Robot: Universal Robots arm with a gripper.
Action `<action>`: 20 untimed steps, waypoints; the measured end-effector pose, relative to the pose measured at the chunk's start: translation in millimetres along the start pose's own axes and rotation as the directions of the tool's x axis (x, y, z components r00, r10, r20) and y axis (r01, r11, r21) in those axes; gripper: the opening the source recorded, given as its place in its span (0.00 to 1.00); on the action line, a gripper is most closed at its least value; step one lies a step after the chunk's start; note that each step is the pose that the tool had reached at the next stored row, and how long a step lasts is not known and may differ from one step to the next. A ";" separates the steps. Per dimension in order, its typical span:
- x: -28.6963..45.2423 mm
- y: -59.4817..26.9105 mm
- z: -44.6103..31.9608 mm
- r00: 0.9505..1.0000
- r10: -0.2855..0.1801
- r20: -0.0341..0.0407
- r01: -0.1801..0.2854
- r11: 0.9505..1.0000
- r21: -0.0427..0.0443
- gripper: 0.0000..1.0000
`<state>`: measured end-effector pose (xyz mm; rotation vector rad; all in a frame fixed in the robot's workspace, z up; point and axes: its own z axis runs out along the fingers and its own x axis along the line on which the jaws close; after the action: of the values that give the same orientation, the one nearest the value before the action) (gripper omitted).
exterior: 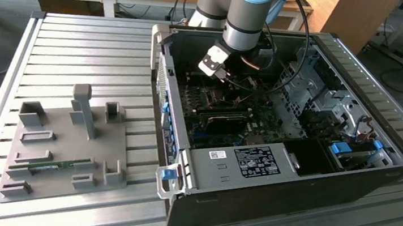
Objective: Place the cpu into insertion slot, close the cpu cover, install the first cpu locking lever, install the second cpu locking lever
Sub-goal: 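Place the cpu into insertion slot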
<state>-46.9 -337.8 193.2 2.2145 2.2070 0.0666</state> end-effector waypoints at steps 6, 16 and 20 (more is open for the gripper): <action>0.0 0.0 0.2 1.000 0.026 0.001 -0.026 1.000 -0.001 0.54; -0.1 -0.3 1.2 1.000 0.030 0.002 -0.030 1.000 0.000 0.54; -0.1 -0.3 1.5 1.000 0.030 0.001 -0.030 1.000 -0.001 0.54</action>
<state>-47.2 -337.8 191.7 2.2468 2.1732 0.0660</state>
